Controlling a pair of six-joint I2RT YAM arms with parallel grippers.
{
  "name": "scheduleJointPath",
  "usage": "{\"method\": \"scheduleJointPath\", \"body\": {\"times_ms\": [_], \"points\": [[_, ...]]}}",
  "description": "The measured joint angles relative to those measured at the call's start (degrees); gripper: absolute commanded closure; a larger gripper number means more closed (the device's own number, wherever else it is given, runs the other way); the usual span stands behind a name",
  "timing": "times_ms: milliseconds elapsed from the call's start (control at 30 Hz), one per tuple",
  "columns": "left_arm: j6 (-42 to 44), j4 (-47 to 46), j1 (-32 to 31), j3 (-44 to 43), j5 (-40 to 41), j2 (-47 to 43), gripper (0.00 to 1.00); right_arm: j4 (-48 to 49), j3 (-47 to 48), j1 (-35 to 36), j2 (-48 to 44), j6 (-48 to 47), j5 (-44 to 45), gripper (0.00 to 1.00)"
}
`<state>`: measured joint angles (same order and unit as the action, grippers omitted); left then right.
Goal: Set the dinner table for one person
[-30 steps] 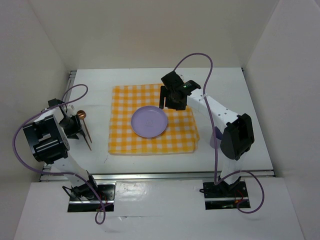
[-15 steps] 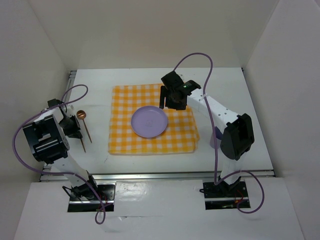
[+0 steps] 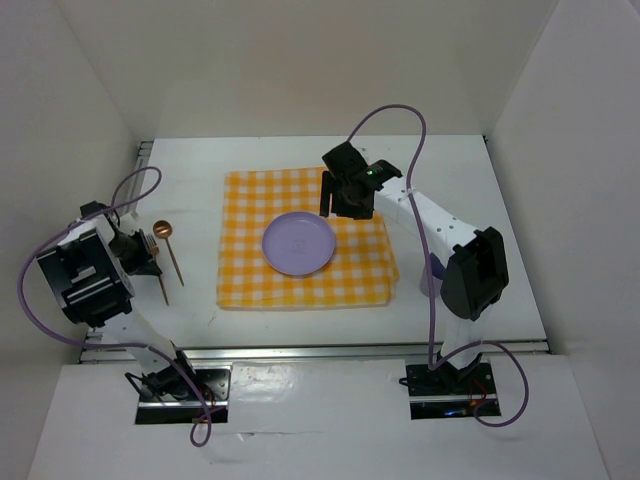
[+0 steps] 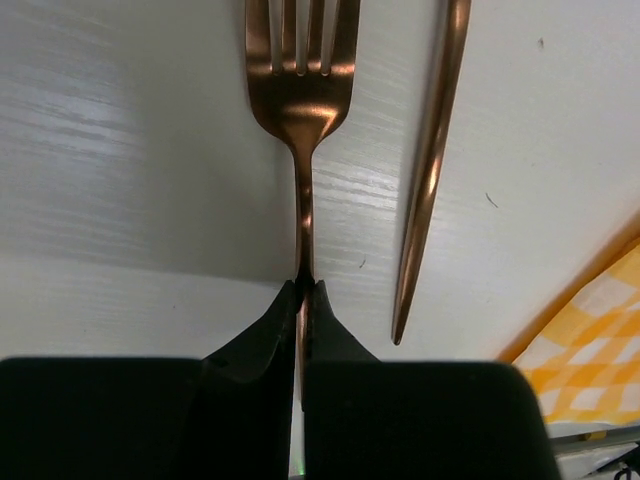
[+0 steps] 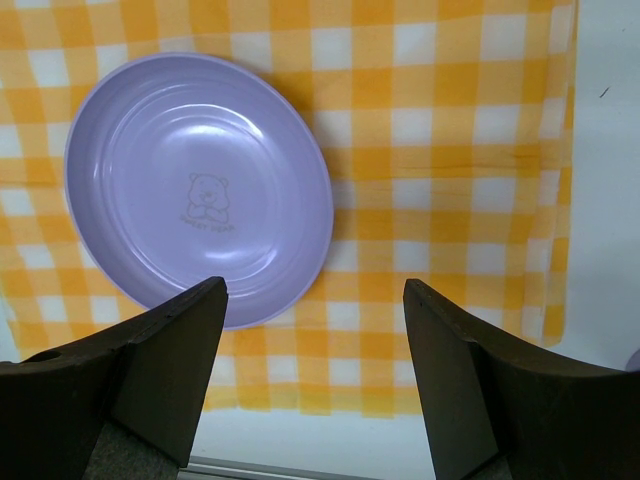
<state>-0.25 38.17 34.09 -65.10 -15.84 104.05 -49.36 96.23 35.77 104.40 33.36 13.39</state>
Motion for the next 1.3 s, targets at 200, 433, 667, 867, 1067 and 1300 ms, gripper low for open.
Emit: {"method": "scheduleJointPath", "body": {"times_ms": [200, 433, 667, 867, 1067, 1300], "points": [[0.3, 2.0, 0.0, -0.6, 0.6, -5.4, 1.00, 0.0, 0.0, 0.0, 0.0, 0.0, 0.5, 0.21], [0.5, 5.6, -2.1, -5.7, 0.1, -6.8, 1.00, 0.2, -0.5, 0.0, -0.1, 0.0, 1.5, 0.21], [-0.2, 11.0, -15.5, -17.2, -1.6, -6.8, 1.00, 0.5, -2.4, -0.5, -2.9, 0.3, 3.0, 0.21], [-3.3, 12.0, -30.1, -25.2, -2.7, -5.2, 1.00, 1.3, -6.9, -1.9, -10.7, 1.8, 4.5, 0.21], [-12.0, 12.7, -38.3, -26.2, 0.9, 2.0, 1.00, 2.2, -11.3, -3.0, -15.5, 3.2, 6.3, 0.21], [-20.2, 10.8, -43.3, -22.4, 7.1, 6.8, 1.00, 2.6, -13.8, -3.8, -16.5, 3.6, 6.6, 0.21]]}}
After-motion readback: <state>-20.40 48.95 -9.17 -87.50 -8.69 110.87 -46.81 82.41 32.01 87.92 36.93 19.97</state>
